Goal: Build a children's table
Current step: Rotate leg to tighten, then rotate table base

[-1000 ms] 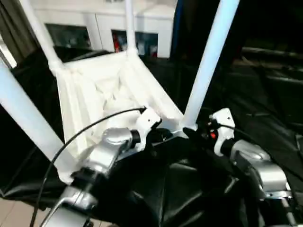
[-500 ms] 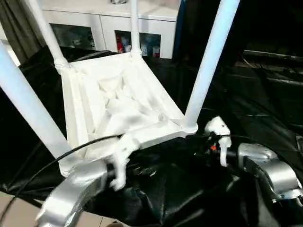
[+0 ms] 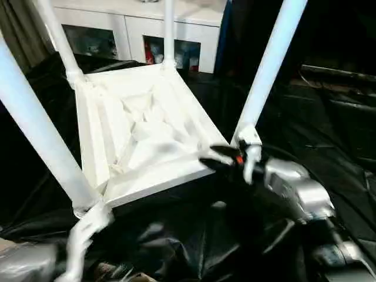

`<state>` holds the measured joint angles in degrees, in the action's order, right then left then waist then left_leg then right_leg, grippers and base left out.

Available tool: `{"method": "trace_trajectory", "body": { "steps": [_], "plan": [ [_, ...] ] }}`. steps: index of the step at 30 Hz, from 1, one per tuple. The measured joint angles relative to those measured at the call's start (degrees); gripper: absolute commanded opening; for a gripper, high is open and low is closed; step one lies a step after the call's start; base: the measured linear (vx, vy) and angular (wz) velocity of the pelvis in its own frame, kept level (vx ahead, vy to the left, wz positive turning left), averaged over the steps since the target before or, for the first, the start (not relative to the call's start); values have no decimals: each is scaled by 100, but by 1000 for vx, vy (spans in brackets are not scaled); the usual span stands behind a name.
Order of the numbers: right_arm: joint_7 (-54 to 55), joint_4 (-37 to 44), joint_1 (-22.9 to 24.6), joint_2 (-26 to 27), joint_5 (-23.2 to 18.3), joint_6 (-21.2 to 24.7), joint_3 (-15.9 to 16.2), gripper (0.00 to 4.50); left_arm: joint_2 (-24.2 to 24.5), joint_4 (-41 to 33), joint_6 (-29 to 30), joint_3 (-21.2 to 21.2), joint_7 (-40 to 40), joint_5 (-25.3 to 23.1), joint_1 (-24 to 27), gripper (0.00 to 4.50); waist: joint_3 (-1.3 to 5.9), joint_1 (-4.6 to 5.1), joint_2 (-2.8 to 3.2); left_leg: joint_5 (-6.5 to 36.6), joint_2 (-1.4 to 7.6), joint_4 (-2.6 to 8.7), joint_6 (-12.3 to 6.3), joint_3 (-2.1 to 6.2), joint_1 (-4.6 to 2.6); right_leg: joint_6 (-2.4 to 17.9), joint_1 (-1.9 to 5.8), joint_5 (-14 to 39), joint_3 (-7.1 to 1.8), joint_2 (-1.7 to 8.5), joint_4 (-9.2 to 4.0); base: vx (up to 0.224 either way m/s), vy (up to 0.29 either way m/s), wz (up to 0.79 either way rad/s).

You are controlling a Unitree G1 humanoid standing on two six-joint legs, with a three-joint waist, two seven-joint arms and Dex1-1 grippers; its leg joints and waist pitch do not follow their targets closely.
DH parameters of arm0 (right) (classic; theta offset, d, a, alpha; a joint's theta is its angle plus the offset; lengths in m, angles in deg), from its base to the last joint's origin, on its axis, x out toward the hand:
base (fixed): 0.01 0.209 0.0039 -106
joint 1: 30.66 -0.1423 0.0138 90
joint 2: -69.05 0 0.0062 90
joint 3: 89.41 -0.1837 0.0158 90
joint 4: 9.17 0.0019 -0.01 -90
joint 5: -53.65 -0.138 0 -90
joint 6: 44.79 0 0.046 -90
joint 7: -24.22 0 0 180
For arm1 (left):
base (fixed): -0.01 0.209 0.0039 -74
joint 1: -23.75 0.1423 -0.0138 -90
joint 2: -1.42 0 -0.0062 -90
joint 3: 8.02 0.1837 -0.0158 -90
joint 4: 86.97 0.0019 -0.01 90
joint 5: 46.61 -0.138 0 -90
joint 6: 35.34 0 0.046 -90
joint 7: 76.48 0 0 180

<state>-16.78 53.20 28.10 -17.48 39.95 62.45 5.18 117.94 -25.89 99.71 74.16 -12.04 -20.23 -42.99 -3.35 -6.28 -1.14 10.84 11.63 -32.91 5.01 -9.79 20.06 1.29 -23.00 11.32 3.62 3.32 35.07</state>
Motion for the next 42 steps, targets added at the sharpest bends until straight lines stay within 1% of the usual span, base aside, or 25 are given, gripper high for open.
{"method": "trace_trajectory", "body": {
  "steps": [2,5,7,8,11,12,14,16,17,20,21,22,23,25,26,27,29,30,31,35,37,39,42],
  "plan": [
    [616,-663,-383,98,89,-278,-226,299,168,1,-12,-232,65,37,150,334,-19,-8,-27,-8,1,-1,13,4,3,-3,-1,1,3,0,3,0,0,0],
    [1341,-1344,-778,111,89,-617,-600,299,309,67,-25,-668,149,101,345,356,-27,-19,-46,-9,2,-2,15,0,3,1,3,0,-2,0,6,0,0,0],
    [1587,-1624,-909,84,80,-818,-791,299,440,176,-76,-994,197,117,438,378,-26,-16,-59,-9,2,-2,15,1,4,-2,3,1,-1,0,8,0,0,0],
    [1590,-1666,-920,54,73,-891,-869,299,484,301,-166,-1220,207,114,425,389,-26,-11,-61,-8,2,0,15,1,7,-4,3,3,-1,-1,6,0,0,0],
    [1415,-1665,-914,82,51,-904,-862,299,481,508,-350,-1595,153,130,171,401,-27,24,-63,-8,5,2,14,0,10,-4,-2,3,-1,-4,8,0,0,0],
    [1185,-1564,-825,88,48,-907,-815,299,450,581,-379,-1706,130,259,-53,411,-28,32,-65,-8,6,3,14,1,11,-2,-2,4,1,-4,10,0,0,0],
    [760,-1267,-518,140,39,-898,-594,299,420,684,-462,-1889,107,476,-412,433,-22,31,-79,-8,10,3,15,2,9,1,0,6,3,-7,12,0,0,0],
    [565,-1238,-376,191,40,-888,-446,299,413,716,-552,-1947,106,576,-545,436,-25,51,-75,-8,9,1,14,-2,9,5,-1,3,0,-7,12,0,0,0],
    [532,-1203,-299,174,64,-891,-394,328,381,747,-559,-1930,98,636,-644,444,-27,52,-74,-8,9,1,14,-3,9,7,-1,1,0,-7,10,0,0,0],
    [549,-1133,-54,30,239,-867,-245,341,46,765,-630,-1762,30,875,-1205,450,-27,-14,-83,-10,12,-8,17,-2,5,7,1,1,2,-6,24,0,0,0],
    [579,-1063,-10,26,253,-850,-241,361,-30,778,-632,-1639,9,922,-1367,450,-27,-21,-84,-11,12,-10,18,-2,3,7,2,1,1,-6,30,0,0,0],
    [599,-1041,-4,20,275,-820,-241,361,-79,778,-632,-1545,-2,978,-1504,450,-26,-31,-86,-13,12,-12,20,-2,2,7,2,1,1,-6,35,0,0,0],
    [700,-934,55,-3,296,-744,-267,377,-150,798,-621,-1380,-34,1015,-1746,450,-24,-51,-90,-15,12,-15,22,0,0,8,5,1,2,-6,39,0,0,0],
    [922,-797,146,-6,305,-648,-377,379,-313,819,-622,-1103,-94,1047,-2096,450,-23,-81,-91,-19,13,-20,26,0,-1,8,7,0,1,-5,45,0,0,0],
    [1059,-714,212,-6,303,-610,-440,390,-400,856,-624,-928,-111,1049,-2266,450,-23,-81,-91,-19,13,-27,27,0,0,8,6,1,-1,-5,54,0,0,0],
    [1145,-666,252,-12,299,-589,-484,416,-468,916,-637,-811,-123,1039,-2378,450,-23,-75,-91,-19,12,-29,27,0,0,8,5,0,-2,-5,56,0,0,0],
    [1279,-614,266,-27,297,-537,-548,421,-540,992,-676,-635,-155,988,-2488,450,-23,-42,-91,-20,13,-31,30,0,0,8,2,0,-4,-5,65,0,0,0],
    [1399,-606,285,-76,299,-534,-621,421,-641,1072,-713,-512,-183,953,-2631,450,-23,-38,-90,-24,13,-31,36,1,-2,7,1,1,-3,-5,71,0,0,0],
    [1509,-602,298,-114,301,-530,-671,436,-738,1129,-768,-434,-222,921,-2734,450,-24,-37,-89,-25,13,-31,38,1,-2,7,0,1,-2,-5,74,0,0,0],
    [1995,-506,372,-150,390,-454,-817,436,-1011,1231,-817,-83,-342,879,-3113,450,-24,-17,-89,-29,14,-31,43,2,0,7,0,1,-3,-5,84,0,0,0],
    [2156,-506,374,-162,497,-390,-825,436,-1098,1249,-816,24,-350,882,-3227,450,-25,-11,-88,-29,14,-31,43,1,0,7,0,1,-3,-5,86,0,0,0],
    [2316,-596,369,-162,668,-341,-777,436,-1329,1282,-810,242,-351,899,-3467,450,-30,-22,-79,-29,14,-37,44,2,-6,8,-1,1,-2,-5,86,0,0,0],
    [2346,-780,369,-95,834,-285,-563,436,-1497,1294,-776,515,-350,940,-3673,450,-45,-28,-54,-29,14,-45,44,4,-1,8,-1,0,-2,-5,87,0,0,0]
  ]
}}
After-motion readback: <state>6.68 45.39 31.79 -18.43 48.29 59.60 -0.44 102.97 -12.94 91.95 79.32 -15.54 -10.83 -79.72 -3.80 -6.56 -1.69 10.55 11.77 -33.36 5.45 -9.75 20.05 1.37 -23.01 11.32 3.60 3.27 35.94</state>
